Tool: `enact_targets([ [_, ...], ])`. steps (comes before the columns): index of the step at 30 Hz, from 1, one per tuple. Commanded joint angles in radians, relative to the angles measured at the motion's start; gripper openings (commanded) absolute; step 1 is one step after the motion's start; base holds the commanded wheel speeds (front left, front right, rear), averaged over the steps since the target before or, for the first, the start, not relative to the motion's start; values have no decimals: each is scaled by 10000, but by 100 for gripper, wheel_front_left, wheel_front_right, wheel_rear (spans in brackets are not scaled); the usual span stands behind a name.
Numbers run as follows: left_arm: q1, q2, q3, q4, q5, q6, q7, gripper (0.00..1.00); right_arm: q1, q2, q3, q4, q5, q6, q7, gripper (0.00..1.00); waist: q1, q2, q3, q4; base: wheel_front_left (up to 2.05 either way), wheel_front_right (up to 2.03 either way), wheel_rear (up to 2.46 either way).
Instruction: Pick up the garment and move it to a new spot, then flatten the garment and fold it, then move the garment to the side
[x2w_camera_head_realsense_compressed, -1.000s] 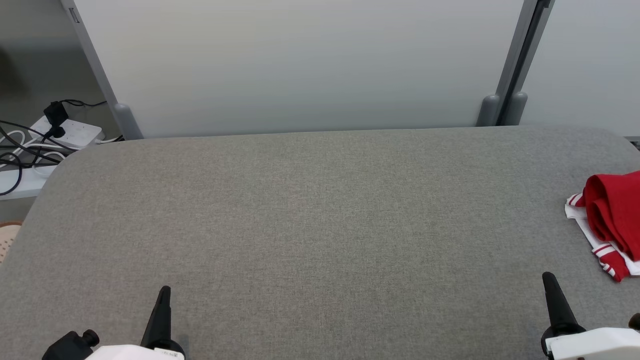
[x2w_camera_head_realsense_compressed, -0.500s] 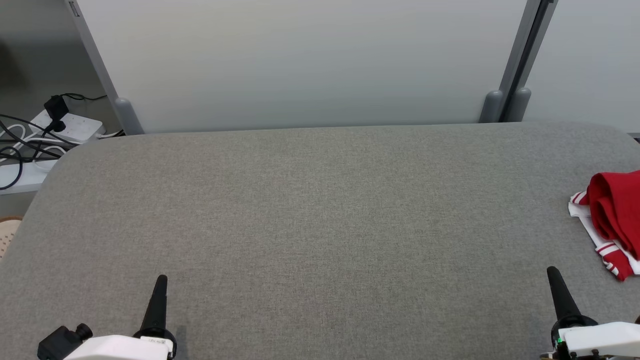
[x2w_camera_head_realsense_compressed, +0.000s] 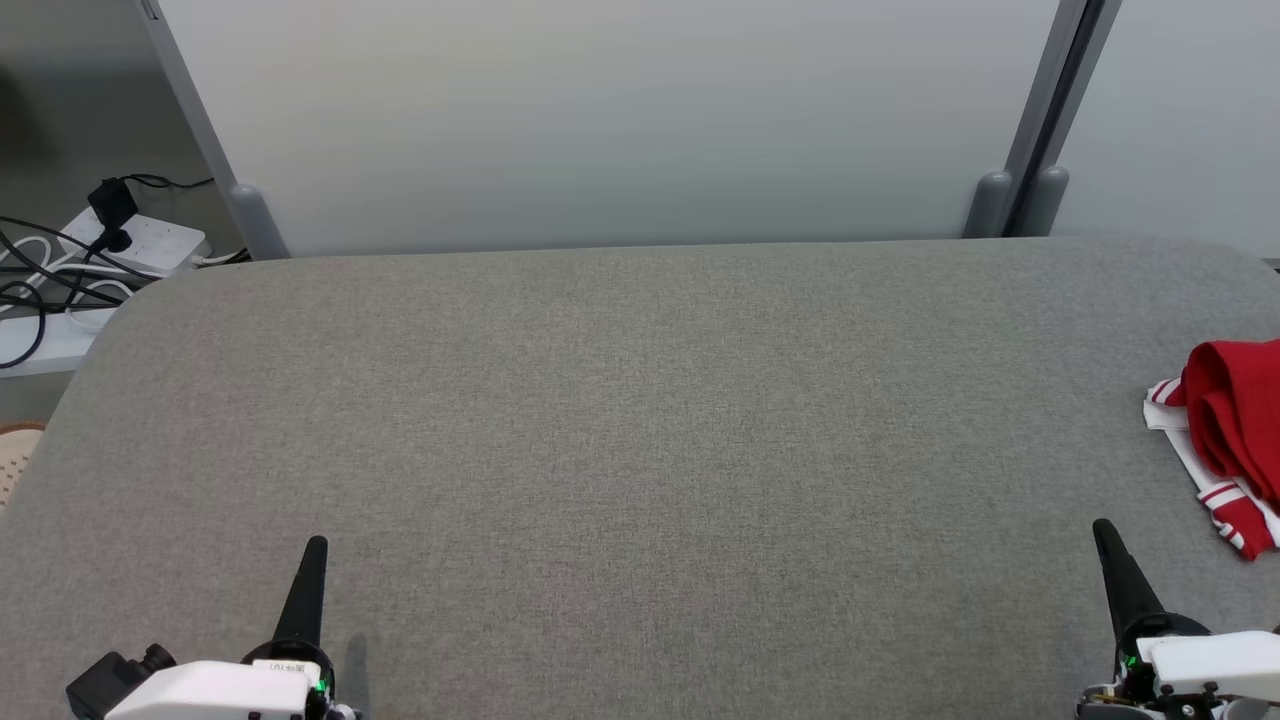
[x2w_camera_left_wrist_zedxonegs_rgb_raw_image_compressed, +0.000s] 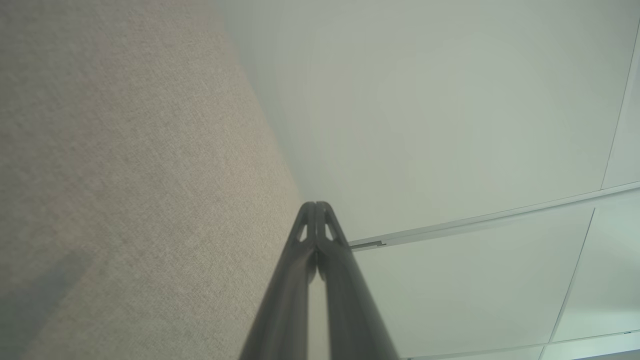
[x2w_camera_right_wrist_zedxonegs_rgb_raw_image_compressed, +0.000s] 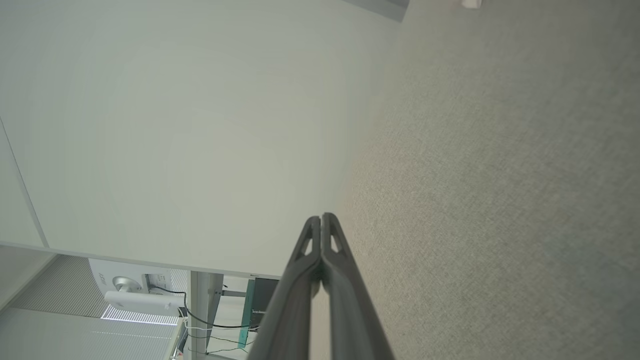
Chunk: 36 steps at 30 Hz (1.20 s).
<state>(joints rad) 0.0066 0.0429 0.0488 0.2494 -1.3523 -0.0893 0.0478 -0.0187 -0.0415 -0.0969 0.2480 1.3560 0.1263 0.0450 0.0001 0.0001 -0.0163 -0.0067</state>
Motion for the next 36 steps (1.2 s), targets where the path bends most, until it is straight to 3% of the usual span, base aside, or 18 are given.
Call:
enact_targets([
  [1, -693, 64, 327, -198, -259, -169, 71, 0, -562, -126, 85, -177, 285, 42, 98, 0, -1, -1, 9, 4, 0, 0, 0],
  [21, -1140, 74, 647, -41, -2525, -410, 647, 0, -887, -93, -169, -35, 2488, 44, 677, 0, -1, -1, 190, 67, 0, 0, 0],
  [36, -1147, 74, 652, -39, -2562, -414, 655, 0, -892, -91, -175, -33, 2521, 44, 687, 0, -1, -1, 193, 67, 0, 0, 0],
])
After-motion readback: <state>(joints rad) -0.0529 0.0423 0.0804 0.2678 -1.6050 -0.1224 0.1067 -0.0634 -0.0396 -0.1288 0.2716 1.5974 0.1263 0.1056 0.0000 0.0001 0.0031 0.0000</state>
